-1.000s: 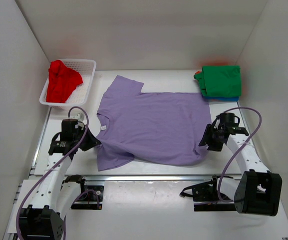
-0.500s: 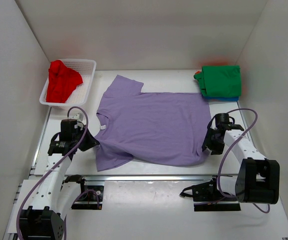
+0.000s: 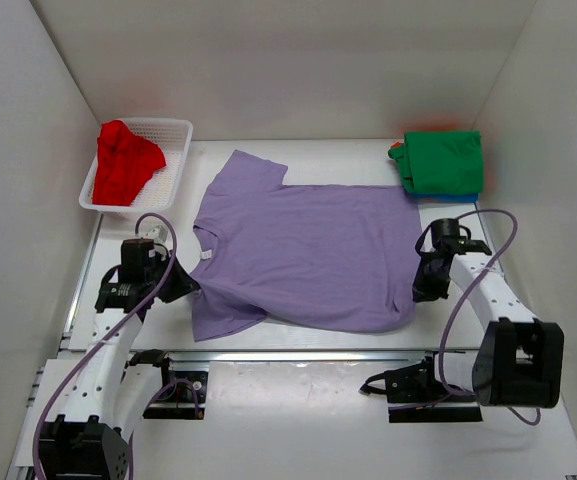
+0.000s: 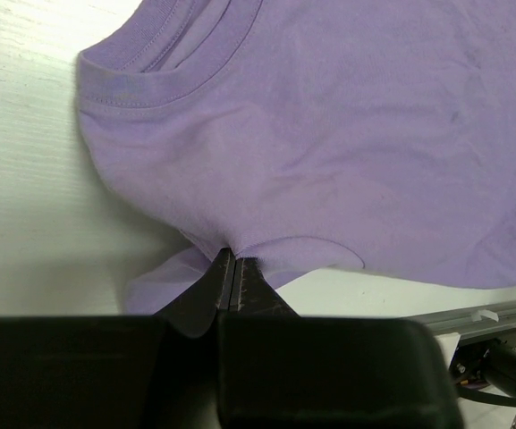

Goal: Fold and stack the t-shirts
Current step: Flatten out the tshirt, then fold the flattened tshirt in 1/3 of the way

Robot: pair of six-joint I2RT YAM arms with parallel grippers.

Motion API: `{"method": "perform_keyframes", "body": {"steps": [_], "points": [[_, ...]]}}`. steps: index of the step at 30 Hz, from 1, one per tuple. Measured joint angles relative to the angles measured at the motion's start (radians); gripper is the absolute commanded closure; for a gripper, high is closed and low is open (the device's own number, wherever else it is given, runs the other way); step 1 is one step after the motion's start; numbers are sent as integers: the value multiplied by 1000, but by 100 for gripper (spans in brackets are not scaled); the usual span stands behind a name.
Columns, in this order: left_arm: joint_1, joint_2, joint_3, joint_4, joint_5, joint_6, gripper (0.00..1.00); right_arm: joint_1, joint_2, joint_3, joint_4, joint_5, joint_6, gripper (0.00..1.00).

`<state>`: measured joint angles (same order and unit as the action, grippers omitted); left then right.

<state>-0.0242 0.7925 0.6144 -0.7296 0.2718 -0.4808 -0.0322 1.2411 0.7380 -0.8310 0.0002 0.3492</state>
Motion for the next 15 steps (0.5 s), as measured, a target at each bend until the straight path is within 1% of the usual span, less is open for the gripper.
{"method": "perform_keyframes", "body": {"steps": [5, 11, 15], "points": [[0, -15, 2, -12, 0, 4, 100, -2, -140, 144, -116, -18, 18, 99], [-6, -36, 2, -28, 0, 7, 100, -7, -222, 153, -233, -25, 21, 100], [-6, -48, 2, -45, -3, 14, 100, -60, -259, 121, -278, -45, 14, 100]]}}
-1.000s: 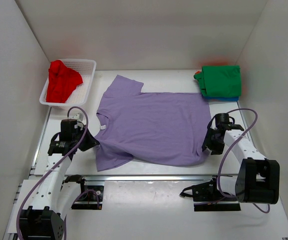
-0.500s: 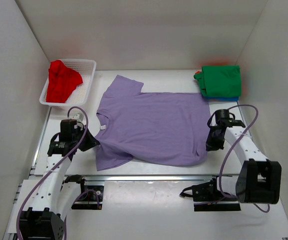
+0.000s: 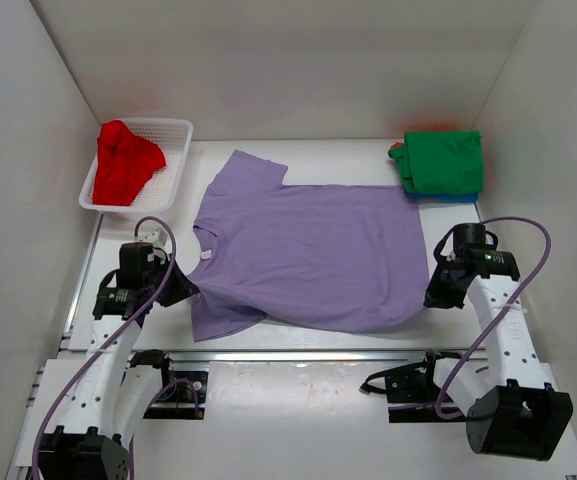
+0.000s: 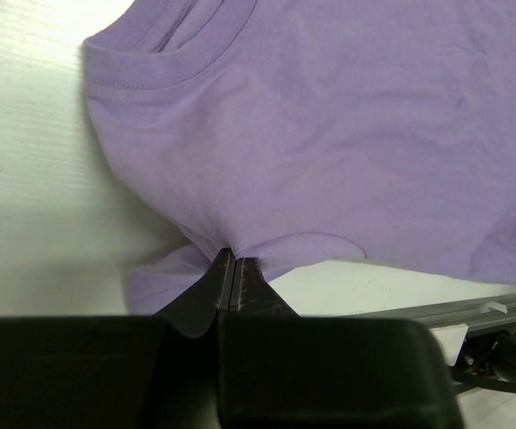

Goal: Fold and stack the t-shirts
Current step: Fold the flattened tshirt in 1/3 of the way

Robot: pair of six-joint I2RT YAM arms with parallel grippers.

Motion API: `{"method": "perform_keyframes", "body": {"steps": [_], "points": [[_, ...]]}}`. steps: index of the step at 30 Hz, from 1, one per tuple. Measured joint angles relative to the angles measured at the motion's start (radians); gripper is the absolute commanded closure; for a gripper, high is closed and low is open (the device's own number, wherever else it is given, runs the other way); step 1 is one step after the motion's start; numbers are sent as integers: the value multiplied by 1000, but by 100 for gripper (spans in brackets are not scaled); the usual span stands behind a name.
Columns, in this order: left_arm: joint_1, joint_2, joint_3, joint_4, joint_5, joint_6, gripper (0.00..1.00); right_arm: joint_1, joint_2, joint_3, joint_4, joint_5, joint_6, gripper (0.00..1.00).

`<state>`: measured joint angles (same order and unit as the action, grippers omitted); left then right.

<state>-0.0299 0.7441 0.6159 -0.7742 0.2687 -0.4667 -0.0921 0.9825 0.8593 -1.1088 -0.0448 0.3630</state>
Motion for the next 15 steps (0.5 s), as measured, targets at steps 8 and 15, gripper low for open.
{"method": "perform_keyframes", "body": {"steps": [8, 15], "points": [[11, 13, 0, -21, -31, -2, 100, -47, -10, -43, -4, -17, -27, 100], [22, 136, 0, 57, -37, -32, 100, -68, 108, -13, 64, -47, -53, 100]]}}
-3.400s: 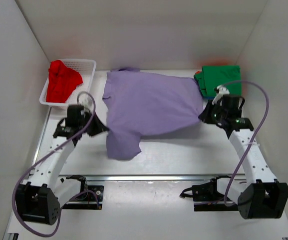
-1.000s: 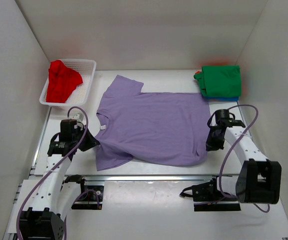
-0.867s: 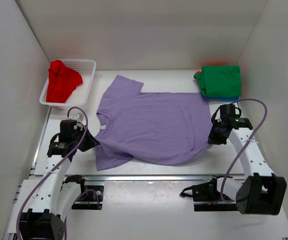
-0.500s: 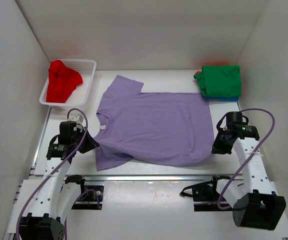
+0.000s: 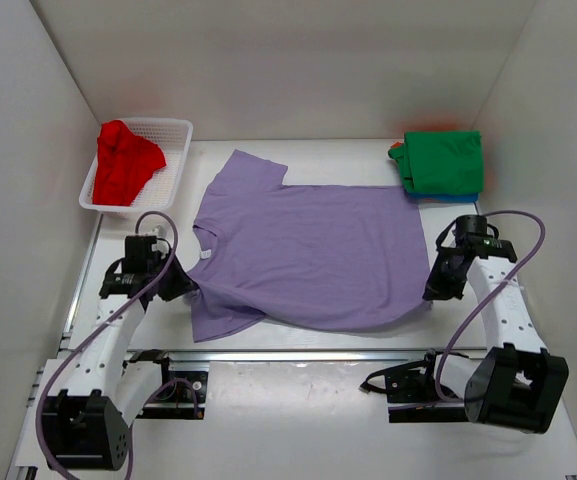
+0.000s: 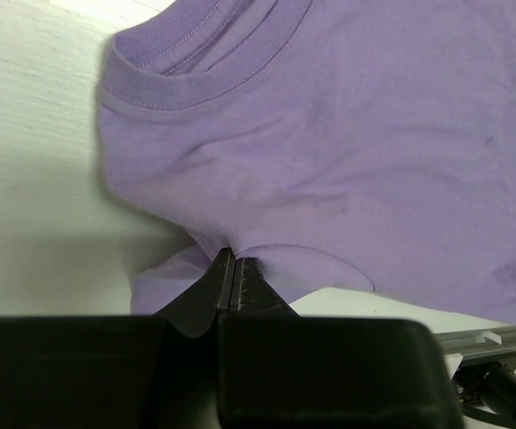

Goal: Fold and stack the t-shirts
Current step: Fold the flattened tshirt in 1/3 of the way

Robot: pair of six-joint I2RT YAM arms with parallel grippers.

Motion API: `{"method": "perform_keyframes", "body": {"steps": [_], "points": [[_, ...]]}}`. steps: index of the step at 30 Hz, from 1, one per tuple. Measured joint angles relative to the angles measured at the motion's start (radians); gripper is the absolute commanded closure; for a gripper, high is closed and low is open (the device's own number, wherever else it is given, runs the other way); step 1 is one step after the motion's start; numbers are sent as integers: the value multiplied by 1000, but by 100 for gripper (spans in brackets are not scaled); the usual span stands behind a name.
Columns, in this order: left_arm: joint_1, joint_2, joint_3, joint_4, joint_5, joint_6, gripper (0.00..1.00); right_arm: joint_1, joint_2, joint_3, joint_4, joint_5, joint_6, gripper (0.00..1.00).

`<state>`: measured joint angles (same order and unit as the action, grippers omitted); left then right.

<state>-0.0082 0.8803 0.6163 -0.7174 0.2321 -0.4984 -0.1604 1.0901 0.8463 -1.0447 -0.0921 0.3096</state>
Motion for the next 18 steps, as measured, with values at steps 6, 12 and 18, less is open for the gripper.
{"method": "perform_keyframes", "body": {"steps": [6, 12, 18], "points": [[23, 101, 23, 50, 4, -7, 100, -40, 109, 64, 55, -18, -26, 100], [45, 211, 72, 103, 14, -8, 100, -72, 226, 148, 104, -31, -49, 100], [46, 299, 109, 150, 34, -12, 100, -79, 319, 209, 141, -46, -52, 100]]}}
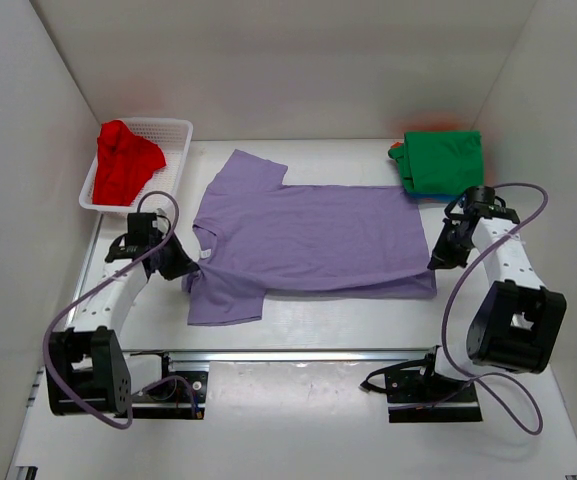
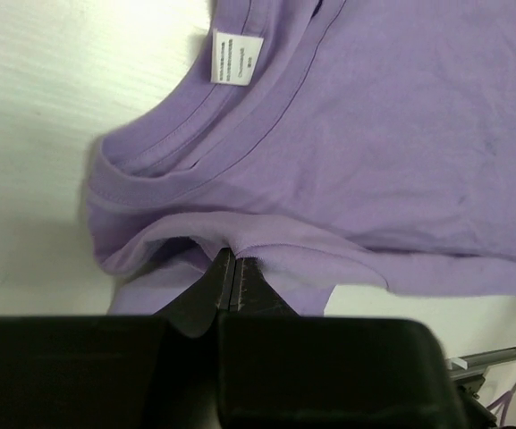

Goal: Fold and stack the t-shirts
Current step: Fold the flattened tshirt in 1/3 of the way

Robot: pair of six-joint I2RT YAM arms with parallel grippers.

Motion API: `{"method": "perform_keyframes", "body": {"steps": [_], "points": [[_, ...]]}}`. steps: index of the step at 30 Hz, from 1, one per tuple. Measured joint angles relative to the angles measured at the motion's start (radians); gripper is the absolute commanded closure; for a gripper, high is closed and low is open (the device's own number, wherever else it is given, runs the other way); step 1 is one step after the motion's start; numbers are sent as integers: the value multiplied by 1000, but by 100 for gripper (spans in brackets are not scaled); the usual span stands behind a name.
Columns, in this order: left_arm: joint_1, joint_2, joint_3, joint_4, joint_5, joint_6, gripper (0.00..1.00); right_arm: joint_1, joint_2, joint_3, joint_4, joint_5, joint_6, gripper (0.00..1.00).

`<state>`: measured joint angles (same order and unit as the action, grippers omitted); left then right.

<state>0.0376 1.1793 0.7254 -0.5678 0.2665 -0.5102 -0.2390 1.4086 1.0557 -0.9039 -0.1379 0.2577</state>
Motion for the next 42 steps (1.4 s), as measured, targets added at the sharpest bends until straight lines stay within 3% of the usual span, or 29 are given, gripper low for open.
{"method": "perform_keyframes", "body": {"steps": [6, 31, 32, 34, 35, 38, 42], "points": [[3, 130, 61, 50, 36, -6, 100, 0, 99, 61, 36, -2, 0, 100], [45, 302, 130, 159, 86, -46, 100, 0, 320, 185, 106, -6, 1, 100], [45, 315, 136, 163, 86, -49, 96, 0, 328, 185, 109, -6, 1, 96], [47, 337, 152, 175, 89, -52, 79, 2, 340, 185, 115, -3, 4, 87], [48, 348, 163, 179, 90, -55, 66, 2, 342, 185, 117, 1, 3, 83], [58, 368, 214, 188, 91, -64, 44, 4, 342, 188, 129, 19, 4, 81], [73, 361, 299, 188, 89, -74, 36, 4, 336, 189, 134, 42, 5, 81]]}}
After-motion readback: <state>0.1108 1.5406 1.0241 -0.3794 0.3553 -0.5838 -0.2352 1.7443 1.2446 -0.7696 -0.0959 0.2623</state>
